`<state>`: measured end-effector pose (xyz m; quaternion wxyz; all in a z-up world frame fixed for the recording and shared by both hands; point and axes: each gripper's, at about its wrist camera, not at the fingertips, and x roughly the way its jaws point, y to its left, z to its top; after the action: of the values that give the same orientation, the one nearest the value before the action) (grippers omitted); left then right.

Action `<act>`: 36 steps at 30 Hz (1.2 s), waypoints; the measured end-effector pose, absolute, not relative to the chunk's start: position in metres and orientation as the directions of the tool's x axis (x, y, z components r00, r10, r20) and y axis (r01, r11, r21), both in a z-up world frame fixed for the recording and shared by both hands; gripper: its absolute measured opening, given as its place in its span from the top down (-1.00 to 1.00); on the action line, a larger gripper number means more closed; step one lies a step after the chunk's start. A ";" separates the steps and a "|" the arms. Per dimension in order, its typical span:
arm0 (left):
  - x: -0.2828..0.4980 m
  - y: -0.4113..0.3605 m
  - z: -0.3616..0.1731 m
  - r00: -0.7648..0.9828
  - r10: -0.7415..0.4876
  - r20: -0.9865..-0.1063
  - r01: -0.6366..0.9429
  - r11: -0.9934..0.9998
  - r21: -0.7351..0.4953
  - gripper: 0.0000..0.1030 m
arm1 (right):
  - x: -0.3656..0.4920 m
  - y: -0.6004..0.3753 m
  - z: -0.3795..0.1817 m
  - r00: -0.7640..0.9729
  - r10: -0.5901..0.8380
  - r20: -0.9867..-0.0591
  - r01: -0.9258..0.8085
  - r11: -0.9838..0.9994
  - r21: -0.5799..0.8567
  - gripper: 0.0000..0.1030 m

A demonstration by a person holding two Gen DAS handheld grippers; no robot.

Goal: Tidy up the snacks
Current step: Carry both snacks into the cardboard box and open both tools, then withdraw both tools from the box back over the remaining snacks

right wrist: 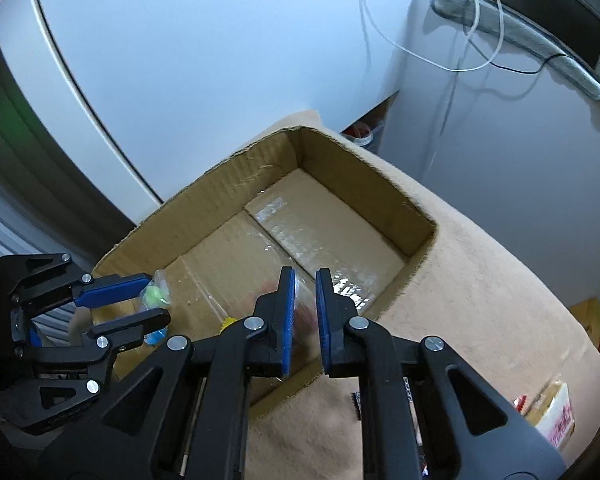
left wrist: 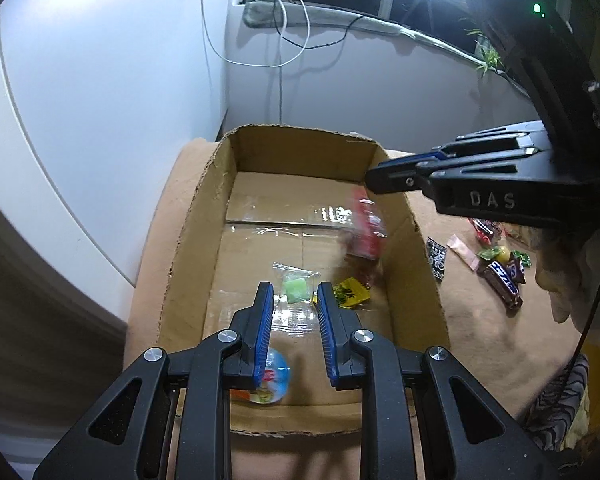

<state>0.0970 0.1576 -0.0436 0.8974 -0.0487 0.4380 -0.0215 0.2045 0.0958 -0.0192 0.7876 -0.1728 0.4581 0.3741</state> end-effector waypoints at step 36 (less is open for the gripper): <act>0.078 0.102 -0.012 0.649 -0.091 -0.756 0.051 0.996 -0.077 0.02 | 0.174 0.004 0.020 0.386 0.463 -0.798 -0.684 0.724 0.089 -0.58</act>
<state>0.0779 0.1017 -0.0119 0.9076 -0.0242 0.4173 -0.0391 0.1736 0.0043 0.0202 0.8225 -0.1286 0.4305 0.3487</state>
